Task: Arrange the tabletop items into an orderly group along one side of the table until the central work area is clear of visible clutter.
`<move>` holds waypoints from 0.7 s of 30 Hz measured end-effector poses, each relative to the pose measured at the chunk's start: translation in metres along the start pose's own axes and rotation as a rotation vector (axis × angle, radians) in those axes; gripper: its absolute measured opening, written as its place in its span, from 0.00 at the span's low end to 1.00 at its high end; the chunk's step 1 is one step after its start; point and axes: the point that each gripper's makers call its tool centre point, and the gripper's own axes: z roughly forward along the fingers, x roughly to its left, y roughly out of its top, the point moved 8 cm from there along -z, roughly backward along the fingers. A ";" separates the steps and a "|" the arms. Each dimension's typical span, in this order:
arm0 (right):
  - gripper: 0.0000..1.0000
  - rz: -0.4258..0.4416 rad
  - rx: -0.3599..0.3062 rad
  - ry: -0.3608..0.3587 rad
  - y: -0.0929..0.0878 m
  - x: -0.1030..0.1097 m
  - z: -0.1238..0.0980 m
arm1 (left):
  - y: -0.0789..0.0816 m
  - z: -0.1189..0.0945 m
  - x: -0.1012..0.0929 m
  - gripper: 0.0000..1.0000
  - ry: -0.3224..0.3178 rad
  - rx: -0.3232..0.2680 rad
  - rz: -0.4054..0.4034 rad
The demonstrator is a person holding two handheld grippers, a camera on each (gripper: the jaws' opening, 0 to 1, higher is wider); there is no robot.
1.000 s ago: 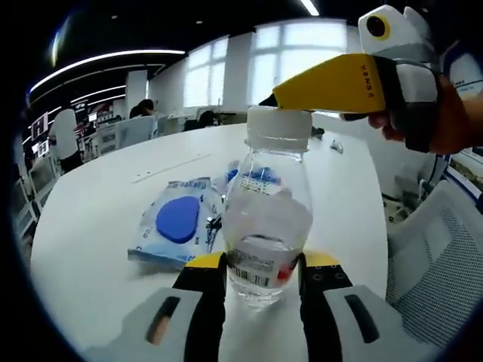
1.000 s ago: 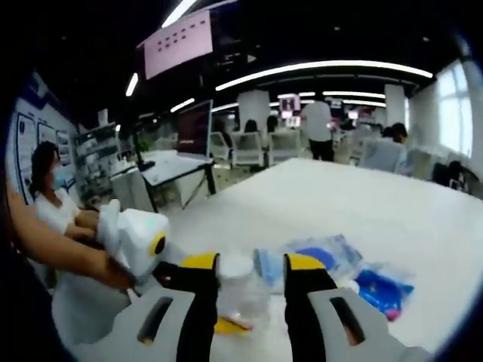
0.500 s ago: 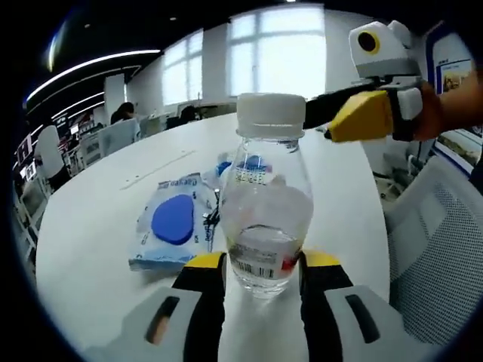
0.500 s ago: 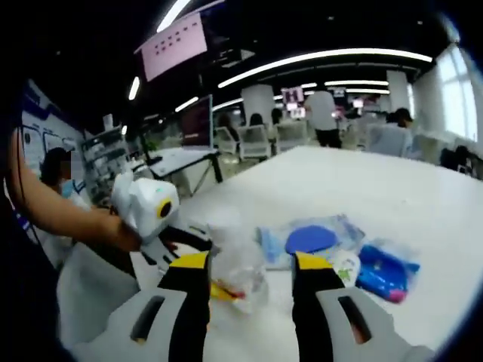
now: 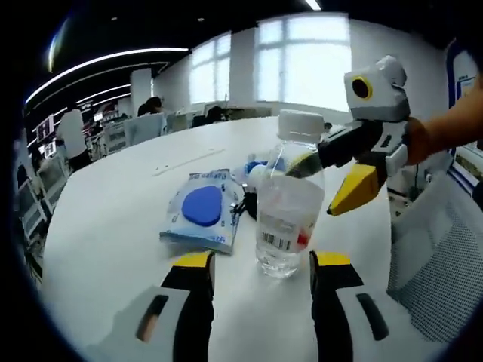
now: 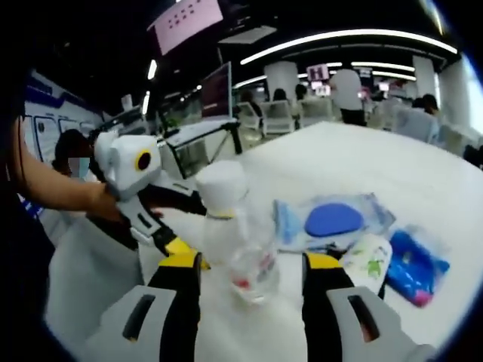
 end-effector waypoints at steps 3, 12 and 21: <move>0.52 -0.021 0.019 0.016 -0.003 -0.002 0.007 | -0.006 -0.014 0.001 0.56 0.052 -0.020 -0.055; 0.54 -0.062 0.067 0.074 -0.008 0.000 0.026 | -0.009 -0.047 -0.002 0.71 0.196 -0.054 -0.114; 0.52 -0.104 0.121 0.110 -0.011 -0.006 0.045 | -0.004 -0.065 -0.016 0.88 0.223 -0.042 -0.080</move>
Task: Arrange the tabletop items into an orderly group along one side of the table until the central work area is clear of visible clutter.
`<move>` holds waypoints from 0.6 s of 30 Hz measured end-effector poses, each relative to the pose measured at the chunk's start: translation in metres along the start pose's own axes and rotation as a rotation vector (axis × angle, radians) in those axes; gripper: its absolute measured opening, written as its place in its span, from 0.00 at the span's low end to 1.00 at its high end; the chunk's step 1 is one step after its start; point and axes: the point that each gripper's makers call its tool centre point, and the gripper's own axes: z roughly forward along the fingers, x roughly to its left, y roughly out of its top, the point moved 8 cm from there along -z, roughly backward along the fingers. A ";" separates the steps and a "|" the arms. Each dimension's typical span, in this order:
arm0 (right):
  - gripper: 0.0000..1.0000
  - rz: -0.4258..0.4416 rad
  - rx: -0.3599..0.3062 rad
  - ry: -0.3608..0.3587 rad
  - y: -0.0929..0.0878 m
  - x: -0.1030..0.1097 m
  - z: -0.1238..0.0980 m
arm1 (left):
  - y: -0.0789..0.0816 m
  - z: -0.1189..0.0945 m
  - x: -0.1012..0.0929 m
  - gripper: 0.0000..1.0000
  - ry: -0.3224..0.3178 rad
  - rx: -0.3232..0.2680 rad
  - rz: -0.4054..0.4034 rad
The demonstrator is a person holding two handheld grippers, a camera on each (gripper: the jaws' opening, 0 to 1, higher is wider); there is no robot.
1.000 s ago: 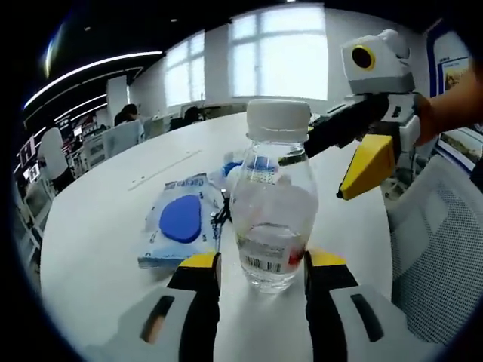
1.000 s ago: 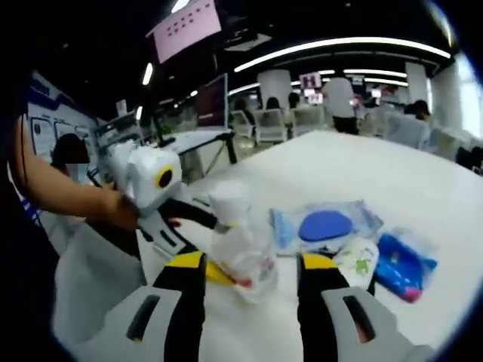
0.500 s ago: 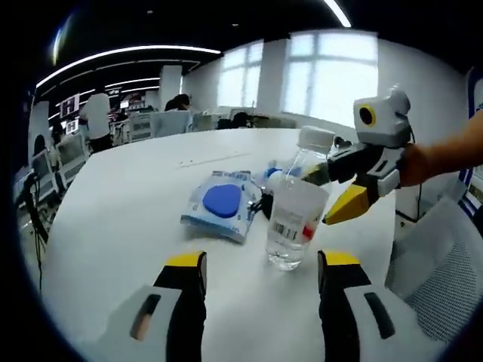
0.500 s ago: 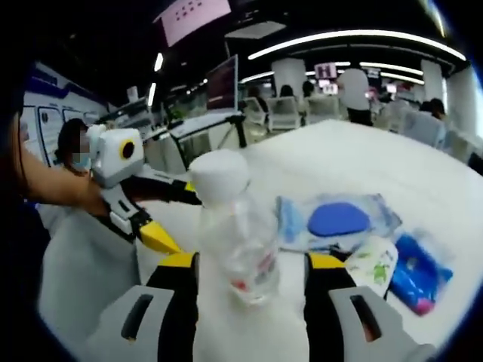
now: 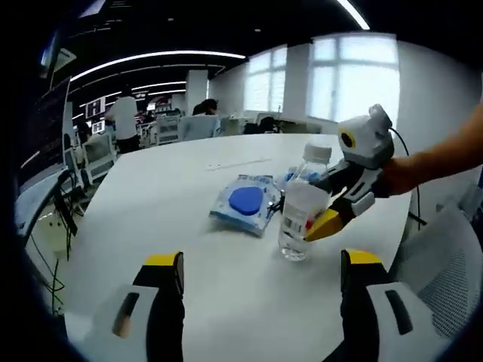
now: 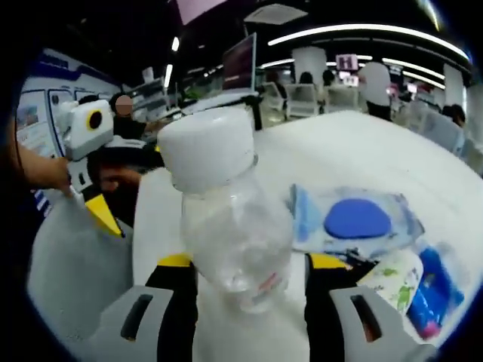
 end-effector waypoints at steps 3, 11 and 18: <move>0.50 -0.013 0.012 0.018 0.000 0.001 0.003 | -0.003 -0.004 -0.004 0.90 -0.011 0.003 0.012; 0.45 -0.036 0.007 0.027 0.001 0.003 0.007 | 0.005 -0.014 -0.008 0.96 0.002 -0.006 0.022; 0.43 -0.038 -0.009 0.006 0.003 0.005 0.009 | 0.001 -0.022 -0.008 0.98 0.019 0.001 0.026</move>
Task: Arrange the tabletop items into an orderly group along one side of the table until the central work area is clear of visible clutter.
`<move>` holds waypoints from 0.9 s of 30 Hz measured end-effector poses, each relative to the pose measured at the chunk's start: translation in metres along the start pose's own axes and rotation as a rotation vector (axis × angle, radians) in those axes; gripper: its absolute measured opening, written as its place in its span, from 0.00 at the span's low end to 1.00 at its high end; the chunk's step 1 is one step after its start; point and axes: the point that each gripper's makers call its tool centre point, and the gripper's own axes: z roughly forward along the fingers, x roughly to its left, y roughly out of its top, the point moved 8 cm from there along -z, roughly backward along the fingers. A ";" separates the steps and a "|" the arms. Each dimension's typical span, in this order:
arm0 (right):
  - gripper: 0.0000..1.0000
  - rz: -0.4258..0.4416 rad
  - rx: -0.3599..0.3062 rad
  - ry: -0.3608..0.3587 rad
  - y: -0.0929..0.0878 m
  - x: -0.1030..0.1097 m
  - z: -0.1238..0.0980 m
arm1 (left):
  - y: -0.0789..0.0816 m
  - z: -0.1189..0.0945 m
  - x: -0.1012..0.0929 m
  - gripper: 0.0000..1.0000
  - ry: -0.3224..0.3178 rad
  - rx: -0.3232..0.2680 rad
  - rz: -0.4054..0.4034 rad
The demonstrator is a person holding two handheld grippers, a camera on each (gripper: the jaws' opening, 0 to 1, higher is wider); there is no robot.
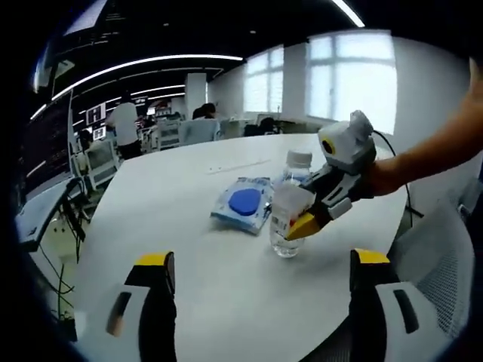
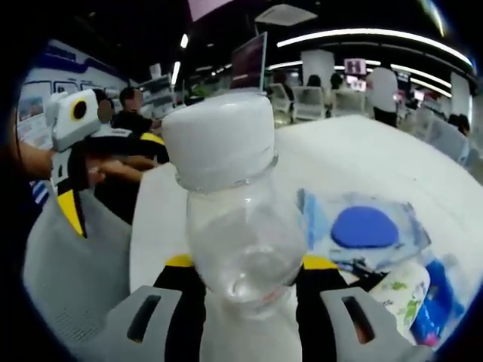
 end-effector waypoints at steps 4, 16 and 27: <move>0.42 0.000 0.006 -0.003 0.002 0.001 0.002 | 0.001 -0.004 0.001 0.99 0.009 0.001 -0.007; 0.41 0.019 -0.007 0.011 0.015 0.008 0.007 | -0.002 -0.008 -0.001 0.99 0.021 0.025 0.028; 0.41 -0.044 -0.079 0.065 0.075 0.004 0.023 | -0.001 -0.010 -0.002 1.00 0.022 0.011 0.024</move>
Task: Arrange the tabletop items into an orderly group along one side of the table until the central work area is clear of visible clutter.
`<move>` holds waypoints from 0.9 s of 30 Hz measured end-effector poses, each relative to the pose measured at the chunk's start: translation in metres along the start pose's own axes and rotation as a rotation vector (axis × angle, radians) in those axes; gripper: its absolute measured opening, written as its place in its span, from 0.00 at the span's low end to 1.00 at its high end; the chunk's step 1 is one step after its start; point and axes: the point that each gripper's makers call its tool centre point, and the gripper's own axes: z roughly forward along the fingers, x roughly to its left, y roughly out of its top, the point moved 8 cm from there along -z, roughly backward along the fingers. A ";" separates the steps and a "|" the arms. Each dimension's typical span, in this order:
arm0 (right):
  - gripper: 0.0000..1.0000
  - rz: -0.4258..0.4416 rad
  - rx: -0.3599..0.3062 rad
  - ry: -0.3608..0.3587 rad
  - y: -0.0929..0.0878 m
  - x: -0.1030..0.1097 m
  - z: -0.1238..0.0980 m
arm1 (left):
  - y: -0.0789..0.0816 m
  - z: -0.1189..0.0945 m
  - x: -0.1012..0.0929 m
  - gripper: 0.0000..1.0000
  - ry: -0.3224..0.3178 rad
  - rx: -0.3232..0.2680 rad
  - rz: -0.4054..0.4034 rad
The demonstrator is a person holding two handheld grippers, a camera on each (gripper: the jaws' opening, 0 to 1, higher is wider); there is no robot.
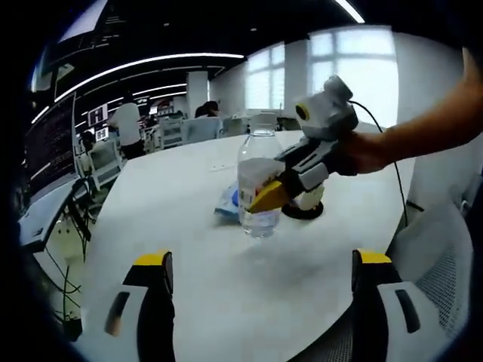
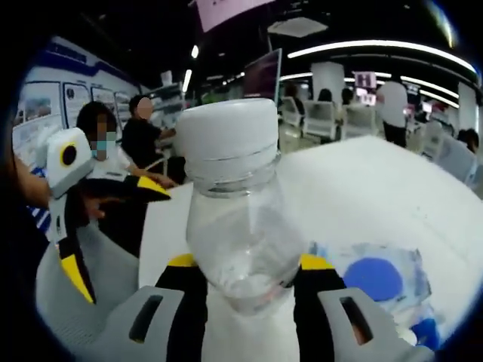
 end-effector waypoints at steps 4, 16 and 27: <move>0.41 -0.013 0.000 -0.011 0.021 -0.014 0.015 | 0.001 -0.002 -0.003 1.00 0.000 0.000 0.015; 0.41 -0.037 0.000 -0.020 0.072 -0.047 0.068 | 0.004 -0.009 -0.004 1.00 0.004 -0.028 -0.003; 0.41 -0.023 -0.016 -0.031 0.102 -0.079 0.121 | 0.003 -0.010 -0.003 1.00 0.023 -0.027 0.000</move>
